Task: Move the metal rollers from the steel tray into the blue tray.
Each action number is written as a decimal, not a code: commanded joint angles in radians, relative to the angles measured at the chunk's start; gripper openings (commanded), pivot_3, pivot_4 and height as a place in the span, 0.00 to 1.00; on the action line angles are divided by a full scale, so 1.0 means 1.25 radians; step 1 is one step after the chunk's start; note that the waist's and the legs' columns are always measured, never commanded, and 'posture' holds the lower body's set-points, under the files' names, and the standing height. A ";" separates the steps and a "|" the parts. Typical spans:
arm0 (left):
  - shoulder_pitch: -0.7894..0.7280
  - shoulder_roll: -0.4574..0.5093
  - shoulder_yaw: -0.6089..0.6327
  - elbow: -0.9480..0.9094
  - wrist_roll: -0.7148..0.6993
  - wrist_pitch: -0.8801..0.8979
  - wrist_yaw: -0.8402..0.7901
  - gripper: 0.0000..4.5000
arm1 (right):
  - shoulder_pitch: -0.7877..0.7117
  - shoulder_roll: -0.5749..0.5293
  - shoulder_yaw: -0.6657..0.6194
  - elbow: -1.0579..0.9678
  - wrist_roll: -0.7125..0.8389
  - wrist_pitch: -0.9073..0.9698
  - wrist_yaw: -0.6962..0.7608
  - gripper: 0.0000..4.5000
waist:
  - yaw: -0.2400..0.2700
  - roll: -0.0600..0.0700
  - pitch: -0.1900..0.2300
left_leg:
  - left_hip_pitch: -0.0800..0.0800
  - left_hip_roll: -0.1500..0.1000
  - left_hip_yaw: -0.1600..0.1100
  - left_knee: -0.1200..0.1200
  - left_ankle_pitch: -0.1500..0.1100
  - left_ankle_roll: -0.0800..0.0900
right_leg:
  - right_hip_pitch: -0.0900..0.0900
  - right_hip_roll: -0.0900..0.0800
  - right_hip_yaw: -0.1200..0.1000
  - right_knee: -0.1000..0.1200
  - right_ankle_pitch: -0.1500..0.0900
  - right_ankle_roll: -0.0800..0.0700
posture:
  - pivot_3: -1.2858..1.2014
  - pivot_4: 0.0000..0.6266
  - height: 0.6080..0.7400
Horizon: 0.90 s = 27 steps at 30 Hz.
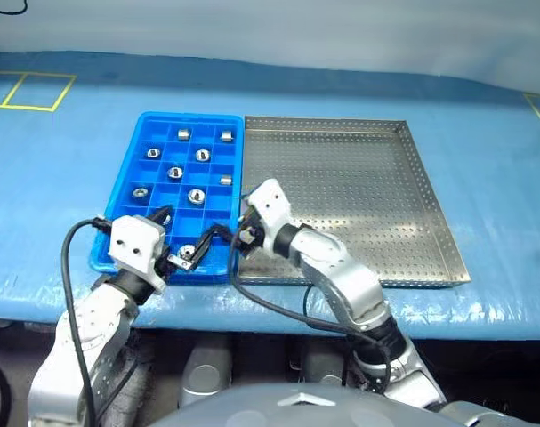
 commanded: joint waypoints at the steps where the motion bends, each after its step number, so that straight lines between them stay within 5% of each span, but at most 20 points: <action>1: -0.047 0.013 -0.004 0.022 -0.015 -0.008 -0.019 1.00 | 0.032 -0.032 -0.048 -0.091 0.010 -0.026 -0.004 0.99 | -0.016 0.000 0.000 | 0.000 0.000 0.000 0.000 0.000 0.000 | 0.000 0.000 0.000 0.000 0.000 0.000 | 0.51 0.24 1.00; 15: -0.052 0.001 0.020 0.098 0.052 -0.065 0.037 1.00 | 0.175 -0.177 -0.132 -0.200 0.046 -0.043 0.042 0.99 | -0.049 0.000 0.000 | 0.002 0.001 0.001 0.000 0.000 0.000 | 0.001 0.001 0.003 0.001 0.000 0.000 | 0.50 0.24 1.00; 27: -0.042 -0.021 0.021 0.114 0.064 -0.073 0.067 1.00 | 0.172 -0.180 -0.079 -0.178 0.035 -0.045 0.044 0.99 | -0.046 0.000 0.000 | 0.003 0.001 0.001 0.001 0.000 0.000 | 0.002 0.001 0.003 0.001 0.000 0.000 | 0.50 0.24 1.00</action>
